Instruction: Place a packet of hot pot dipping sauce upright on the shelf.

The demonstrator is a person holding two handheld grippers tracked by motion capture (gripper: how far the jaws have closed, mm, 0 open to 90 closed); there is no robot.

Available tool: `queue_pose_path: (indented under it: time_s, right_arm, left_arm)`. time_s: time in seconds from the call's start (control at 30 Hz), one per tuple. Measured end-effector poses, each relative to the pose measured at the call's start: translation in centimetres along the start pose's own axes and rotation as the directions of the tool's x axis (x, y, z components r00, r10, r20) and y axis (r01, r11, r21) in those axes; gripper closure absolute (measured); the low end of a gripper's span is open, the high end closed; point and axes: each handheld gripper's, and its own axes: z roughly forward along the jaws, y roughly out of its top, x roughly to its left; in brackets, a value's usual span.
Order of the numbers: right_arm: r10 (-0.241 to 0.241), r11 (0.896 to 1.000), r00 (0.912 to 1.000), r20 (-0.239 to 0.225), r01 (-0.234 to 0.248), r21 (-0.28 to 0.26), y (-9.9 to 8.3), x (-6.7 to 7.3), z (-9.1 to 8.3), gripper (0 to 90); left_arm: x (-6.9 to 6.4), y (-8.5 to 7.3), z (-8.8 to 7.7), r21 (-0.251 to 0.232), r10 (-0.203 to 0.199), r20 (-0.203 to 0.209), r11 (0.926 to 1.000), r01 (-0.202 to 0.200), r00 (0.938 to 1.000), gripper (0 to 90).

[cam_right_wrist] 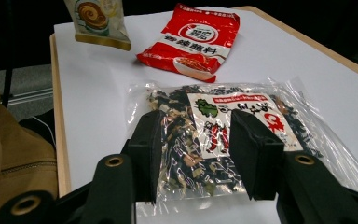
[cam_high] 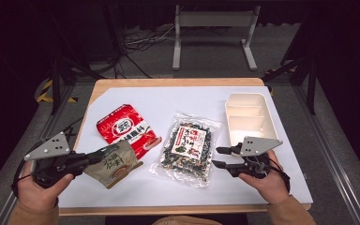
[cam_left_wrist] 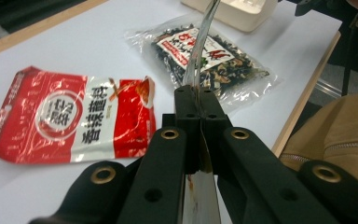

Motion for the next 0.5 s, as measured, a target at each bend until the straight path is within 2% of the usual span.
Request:
queue_pose_path:
  time_s: [0.23,0.4,0.5]
  right_arm:
    - [-0.056,0.998,0.9984,-0.012,0.056,0.022,1.4,0.5,0.3,53.0]
    - [-0.056,0.998,0.9979,-0.033,0.057,0.014,2.3,0.8,0.5,52.1]
    - [-0.065,0.998,0.9959,-0.063,0.066,0.014,2.9,1.0,0.8,51.8]
  left_arm:
    - [-0.9,2.4,1.5,0.007,0.055,0.029,0.9984,-0.055,0.9981,89.5]
    - [-1.6,4.0,2.6,-0.012,0.093,0.056,0.9956,-0.093,0.9941,89.5]
    - [-2.0,4.9,3.6,-0.026,0.121,0.068,0.9925,-0.119,0.9903,89.5]
